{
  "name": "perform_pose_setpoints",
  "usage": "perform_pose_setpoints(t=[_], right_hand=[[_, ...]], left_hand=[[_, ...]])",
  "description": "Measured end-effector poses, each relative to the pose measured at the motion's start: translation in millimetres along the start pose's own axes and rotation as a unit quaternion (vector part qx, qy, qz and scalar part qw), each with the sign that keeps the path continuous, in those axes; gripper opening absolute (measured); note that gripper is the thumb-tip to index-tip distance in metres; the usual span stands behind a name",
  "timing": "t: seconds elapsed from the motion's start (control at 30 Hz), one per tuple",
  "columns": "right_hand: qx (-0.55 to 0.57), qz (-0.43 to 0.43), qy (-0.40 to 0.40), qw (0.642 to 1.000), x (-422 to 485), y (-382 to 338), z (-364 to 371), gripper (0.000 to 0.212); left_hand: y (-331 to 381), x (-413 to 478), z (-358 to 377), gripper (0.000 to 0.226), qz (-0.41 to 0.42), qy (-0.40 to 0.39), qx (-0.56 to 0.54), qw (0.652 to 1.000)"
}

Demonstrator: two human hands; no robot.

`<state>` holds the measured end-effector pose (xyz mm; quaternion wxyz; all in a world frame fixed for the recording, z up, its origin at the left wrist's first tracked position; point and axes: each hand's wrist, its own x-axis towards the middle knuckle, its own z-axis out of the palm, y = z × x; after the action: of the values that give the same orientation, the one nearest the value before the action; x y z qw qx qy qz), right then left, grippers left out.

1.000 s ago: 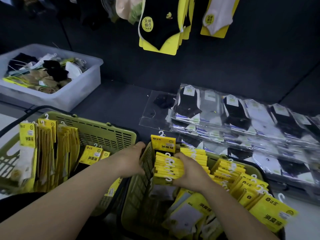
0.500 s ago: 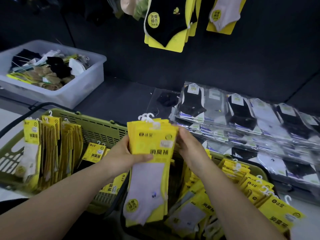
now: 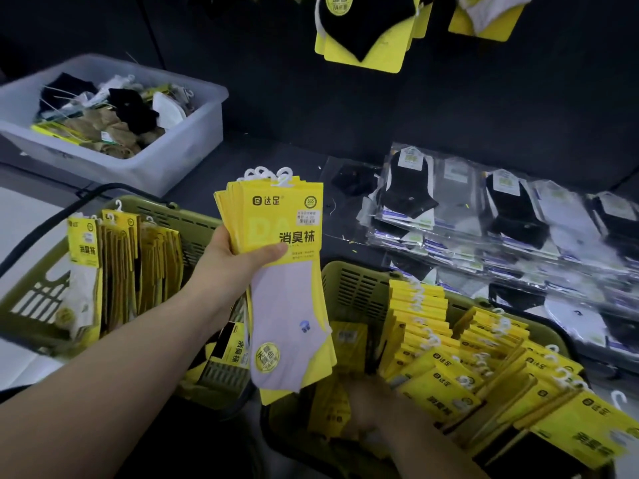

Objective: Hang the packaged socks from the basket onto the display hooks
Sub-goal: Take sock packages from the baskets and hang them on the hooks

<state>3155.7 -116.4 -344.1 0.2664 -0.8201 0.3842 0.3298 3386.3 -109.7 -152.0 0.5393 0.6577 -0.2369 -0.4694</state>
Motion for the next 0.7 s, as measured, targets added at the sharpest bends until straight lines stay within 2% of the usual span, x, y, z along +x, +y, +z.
perform_pose_setpoints(t=[0.23, 0.3, 0.37, 0.43, 0.53, 0.63, 0.7], right_hand=[[-0.094, -0.033, 0.019, 0.995, 7, -7, 32, 0.054], [-0.052, -0.045, 0.033, 0.997, 4, -7, 24, 0.042], [0.096, -0.046, 0.091, 0.990, -6, -4, 13, 0.035], [0.254, -0.044, 0.162, 0.953, -23, 5, -10, 0.030], [0.454, -0.063, 0.230, 0.859, -63, 33, -63, 0.014], [0.538, -0.096, 0.268, 0.793, -111, 58, -113, 0.012], [0.589, -0.102, 0.334, 0.728, -139, 66, -138, 0.012]], left_hand=[[-2, 3, 3, 0.055, 0.015, -0.008, 0.027, 0.999], [-2, 5, 5, 0.053, 0.022, -0.012, 0.032, 0.999], [0, 4, 8, 0.054, 0.029, -0.016, 0.040, 0.999], [3, 3, 12, 0.054, 0.036, -0.019, 0.045, 0.998], [6, 1, 16, 0.050, 0.054, -0.016, 0.048, 0.997], [10, -2, 21, 0.050, 0.078, -0.014, 0.055, 0.995], [13, -4, 27, 0.051, 0.095, -0.025, 0.070, 0.993]])
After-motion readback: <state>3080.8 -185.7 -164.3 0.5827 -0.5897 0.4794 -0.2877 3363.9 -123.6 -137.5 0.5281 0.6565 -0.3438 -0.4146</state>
